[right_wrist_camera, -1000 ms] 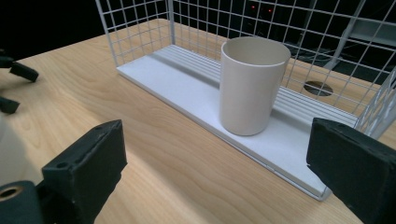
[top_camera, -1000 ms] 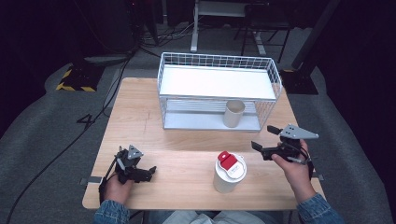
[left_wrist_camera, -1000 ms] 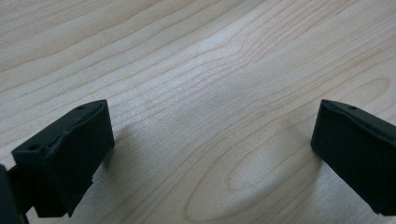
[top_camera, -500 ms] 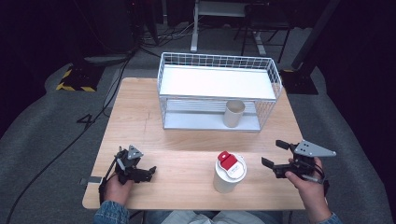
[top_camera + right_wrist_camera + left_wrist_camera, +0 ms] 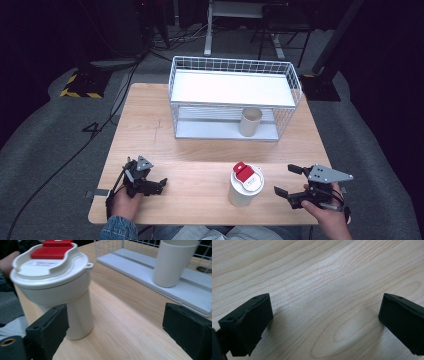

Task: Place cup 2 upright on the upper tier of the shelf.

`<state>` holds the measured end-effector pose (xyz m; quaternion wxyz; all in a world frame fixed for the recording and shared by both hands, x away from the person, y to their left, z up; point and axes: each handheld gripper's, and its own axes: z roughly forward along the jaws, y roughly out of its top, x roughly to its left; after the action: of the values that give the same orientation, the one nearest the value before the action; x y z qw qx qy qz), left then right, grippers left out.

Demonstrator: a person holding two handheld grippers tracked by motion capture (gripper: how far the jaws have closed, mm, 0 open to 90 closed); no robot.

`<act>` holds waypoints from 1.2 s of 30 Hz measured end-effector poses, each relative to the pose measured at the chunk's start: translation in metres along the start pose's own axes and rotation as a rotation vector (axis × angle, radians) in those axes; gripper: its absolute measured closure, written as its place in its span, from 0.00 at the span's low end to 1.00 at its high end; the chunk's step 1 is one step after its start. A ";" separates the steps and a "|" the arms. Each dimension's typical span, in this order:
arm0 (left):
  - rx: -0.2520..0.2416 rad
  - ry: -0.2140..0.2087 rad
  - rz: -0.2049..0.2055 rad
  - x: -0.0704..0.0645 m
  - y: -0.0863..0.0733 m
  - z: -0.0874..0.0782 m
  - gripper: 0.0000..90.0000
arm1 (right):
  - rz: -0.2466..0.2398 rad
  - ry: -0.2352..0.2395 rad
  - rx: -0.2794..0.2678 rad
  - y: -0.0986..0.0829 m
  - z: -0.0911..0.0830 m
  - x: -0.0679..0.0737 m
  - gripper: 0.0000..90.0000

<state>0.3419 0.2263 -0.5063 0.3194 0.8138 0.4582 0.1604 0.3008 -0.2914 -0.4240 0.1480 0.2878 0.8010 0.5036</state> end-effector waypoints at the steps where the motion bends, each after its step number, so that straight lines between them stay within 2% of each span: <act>1: -0.001 0.000 0.000 0.000 0.000 0.000 0.00 | -0.008 0.015 0.001 0.000 0.002 0.005 0.08; 5: -0.001 0.000 0.000 0.000 0.000 0.000 0.00 | -0.011 0.044 0.007 -0.001 0.004 0.009 0.08; 6: 0.000 0.000 0.000 0.000 0.000 0.000 0.00 | -0.012 0.076 0.015 -0.002 0.006 0.013 0.08; 11: -0.001 0.001 0.001 0.000 0.000 0.000 0.00 | -0.018 0.126 0.022 -0.003 0.014 0.023 0.08; 21: 0.001 -0.001 0.003 0.000 -0.001 -0.001 0.00 | -0.043 0.142 0.037 -0.006 0.033 0.036 0.08; 31: 0.003 0.000 0.006 -0.001 -0.002 -0.002 0.00 | -0.035 0.157 0.049 -0.010 0.051 0.041 0.08; 36: 0.004 0.000 0.005 -0.001 -0.002 -0.003 0.00 | -0.037 0.170 0.034 -0.012 0.058 0.042 0.08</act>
<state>0.3384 0.2273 -0.5059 0.3173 0.8157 0.4564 0.1602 0.2942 -0.2275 -0.4585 0.0838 0.2316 0.8244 0.5096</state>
